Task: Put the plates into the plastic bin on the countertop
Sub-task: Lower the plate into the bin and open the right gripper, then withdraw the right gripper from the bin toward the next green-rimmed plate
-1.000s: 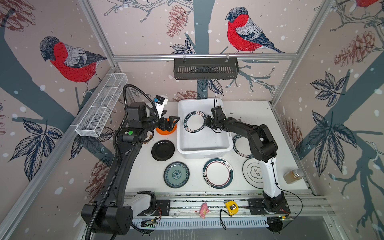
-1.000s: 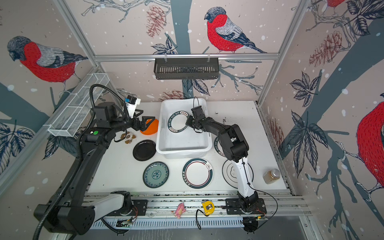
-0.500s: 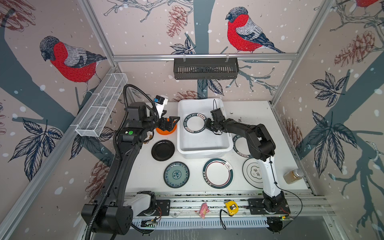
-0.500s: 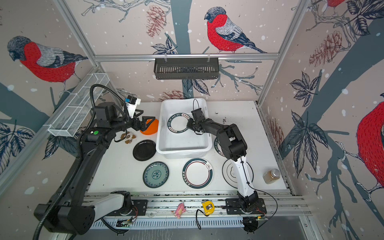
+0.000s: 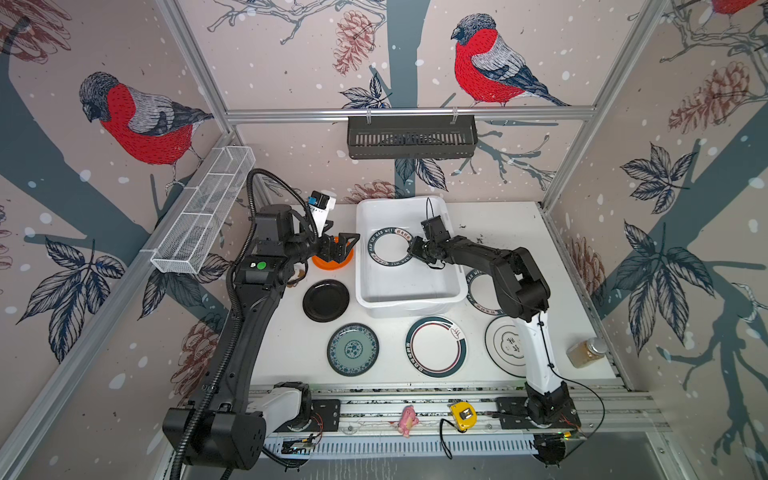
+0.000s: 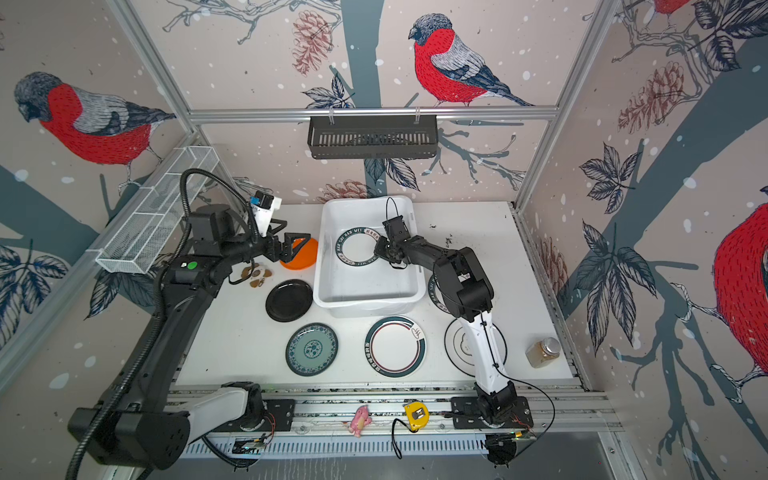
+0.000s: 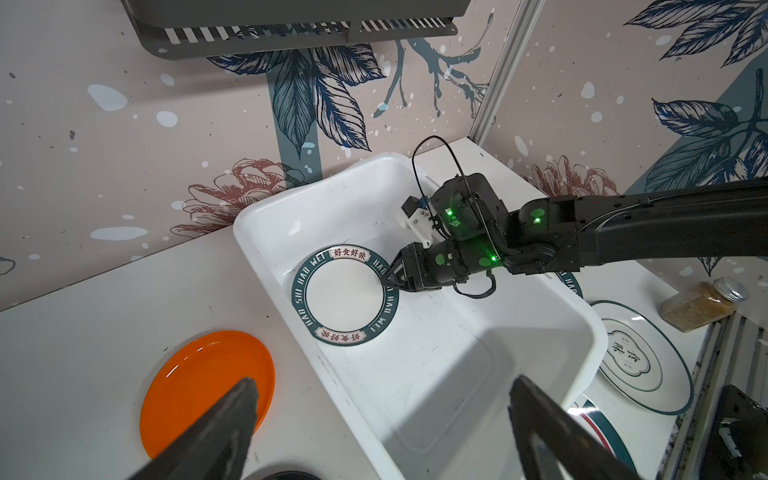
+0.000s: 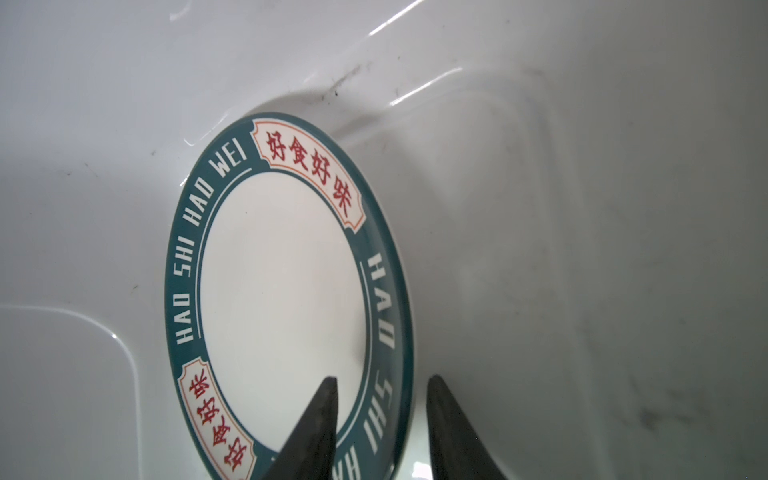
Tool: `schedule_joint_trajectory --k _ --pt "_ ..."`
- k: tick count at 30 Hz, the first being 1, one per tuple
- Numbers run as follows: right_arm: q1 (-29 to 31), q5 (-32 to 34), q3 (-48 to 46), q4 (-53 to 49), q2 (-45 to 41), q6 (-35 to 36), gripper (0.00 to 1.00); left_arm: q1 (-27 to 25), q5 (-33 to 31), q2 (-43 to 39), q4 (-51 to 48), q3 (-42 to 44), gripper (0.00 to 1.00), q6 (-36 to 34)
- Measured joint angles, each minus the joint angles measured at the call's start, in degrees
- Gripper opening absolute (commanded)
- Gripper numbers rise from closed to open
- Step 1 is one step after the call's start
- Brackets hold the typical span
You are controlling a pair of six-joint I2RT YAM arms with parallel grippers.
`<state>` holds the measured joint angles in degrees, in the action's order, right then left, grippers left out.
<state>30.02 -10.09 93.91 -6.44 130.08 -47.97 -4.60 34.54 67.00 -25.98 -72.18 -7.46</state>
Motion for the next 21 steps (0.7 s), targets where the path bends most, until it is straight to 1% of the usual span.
schedule_joint_trajectory --k 4,8,12,17,21 --pt "0.24 0.85 1.42 -1.99 -0.20 0.31 0.46 0.00 -0.02 -0.02 -0.02 0.04 0.94 -0.07" --pt "1.09 1.70 2.95 -4.39 -2.12 1.46 0.49 0.00 -0.09 -0.02 -0.22 -0.11 0.94 -0.55" --pt "2.69 3.67 4.63 -6.12 -4.87 3.02 0.50 0.00 -0.28 0.00 -0.37 -0.52 0.94 -1.55" --pt "4.55 6.60 3.56 -8.66 -10.25 4.81 0.49 0.00 -1.25 -0.22 -1.27 -0.70 0.94 -2.03" --pt "6.56 9.42 -1.01 -8.79 -18.49 7.52 0.48 0.00 -1.97 -0.44 -1.88 -1.09 0.95 -2.69"
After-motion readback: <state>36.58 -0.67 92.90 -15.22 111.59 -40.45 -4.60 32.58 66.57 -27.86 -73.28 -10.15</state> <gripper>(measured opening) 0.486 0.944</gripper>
